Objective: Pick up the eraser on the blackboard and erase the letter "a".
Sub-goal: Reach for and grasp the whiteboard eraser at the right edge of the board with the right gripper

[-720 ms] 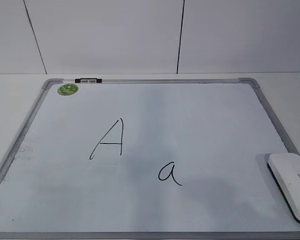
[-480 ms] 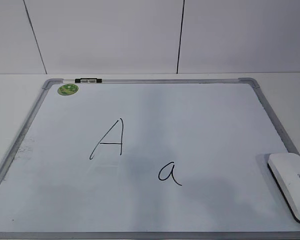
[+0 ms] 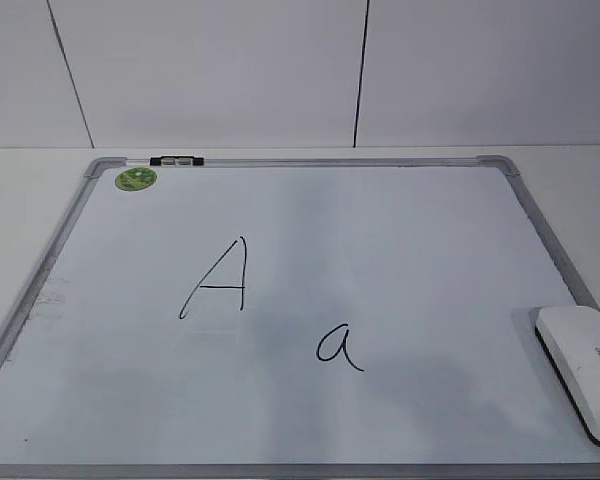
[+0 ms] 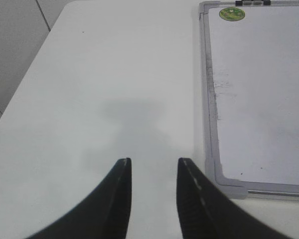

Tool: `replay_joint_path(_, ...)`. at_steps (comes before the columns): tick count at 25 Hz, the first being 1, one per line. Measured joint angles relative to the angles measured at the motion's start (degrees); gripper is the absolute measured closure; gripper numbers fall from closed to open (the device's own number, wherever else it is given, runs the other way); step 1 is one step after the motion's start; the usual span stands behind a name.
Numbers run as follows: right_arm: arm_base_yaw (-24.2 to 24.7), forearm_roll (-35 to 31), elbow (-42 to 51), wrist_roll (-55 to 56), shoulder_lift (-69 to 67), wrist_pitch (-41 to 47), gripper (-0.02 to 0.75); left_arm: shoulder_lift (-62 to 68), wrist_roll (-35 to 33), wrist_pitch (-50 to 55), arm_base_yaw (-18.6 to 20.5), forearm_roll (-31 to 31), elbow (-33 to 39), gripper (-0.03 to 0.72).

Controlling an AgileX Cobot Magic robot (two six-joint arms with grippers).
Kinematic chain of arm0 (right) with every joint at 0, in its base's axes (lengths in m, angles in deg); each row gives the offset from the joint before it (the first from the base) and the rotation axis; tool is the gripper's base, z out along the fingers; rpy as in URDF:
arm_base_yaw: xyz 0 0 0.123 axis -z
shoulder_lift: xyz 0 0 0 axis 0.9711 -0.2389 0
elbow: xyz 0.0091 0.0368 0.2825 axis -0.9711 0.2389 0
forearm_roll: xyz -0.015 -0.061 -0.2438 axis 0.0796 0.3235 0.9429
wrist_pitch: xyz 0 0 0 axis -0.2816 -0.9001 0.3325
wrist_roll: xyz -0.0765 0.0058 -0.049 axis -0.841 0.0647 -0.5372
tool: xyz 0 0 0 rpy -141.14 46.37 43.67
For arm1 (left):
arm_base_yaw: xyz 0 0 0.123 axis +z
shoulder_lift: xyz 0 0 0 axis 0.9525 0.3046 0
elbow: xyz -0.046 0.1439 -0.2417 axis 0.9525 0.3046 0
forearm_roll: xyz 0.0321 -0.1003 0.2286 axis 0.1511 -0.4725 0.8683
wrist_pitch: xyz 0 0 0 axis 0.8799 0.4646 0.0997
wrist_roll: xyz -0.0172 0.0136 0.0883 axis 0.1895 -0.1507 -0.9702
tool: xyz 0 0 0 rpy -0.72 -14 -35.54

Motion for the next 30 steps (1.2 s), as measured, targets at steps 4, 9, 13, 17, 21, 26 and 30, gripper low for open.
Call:
replay_joint_path(4, 0.0, 0.0, 0.0, 0.0, 0.0, 0.0, 0.145, 0.0, 0.0, 0.0, 0.0, 0.0, 0.0, 0.453)
replay_joint_path(9, 0.0, -0.4, 0.0, 0.0, 0.0, 0.0, 0.145, 0.0, 0.0, 0.0, 0.0, 0.0, 0.0, 0.453)
replay_joint_path(13, -0.89, -1.02, -0.1, 0.0, 0.0, -0.16, 0.145, 0.0, 0.0, 0.0, 0.0, 0.0, 0.0, 0.453)
replay_joint_path(17, -1.05, -1.38, -0.82, 0.0, -0.86, -0.81, 0.145, 0.0, 0.0, 0.0, 0.0, 0.0, 0.0, 0.453)
replay_joint_path(21, -1.05, -2.73, -2.19, -1.36, -7.11, -2.4, 0.145, 0.0, 0.0, 0.0, 0.0, 0.0, 0.0, 0.453)
replay_joint_path(26, -1.05, -4.11, -4.83, -3.1, -13.17, -4.11, 0.145, 0.0, 0.0, 0.0, 0.0, 0.0, 0.0, 0.453)
replay_joint_path(30, -1.05, -4.24, -7.54, -3.57, -16.94, -4.34, 0.145, 0.0, 0.0, 0.0, 0.0, 0.0, 0.0, 0.453)
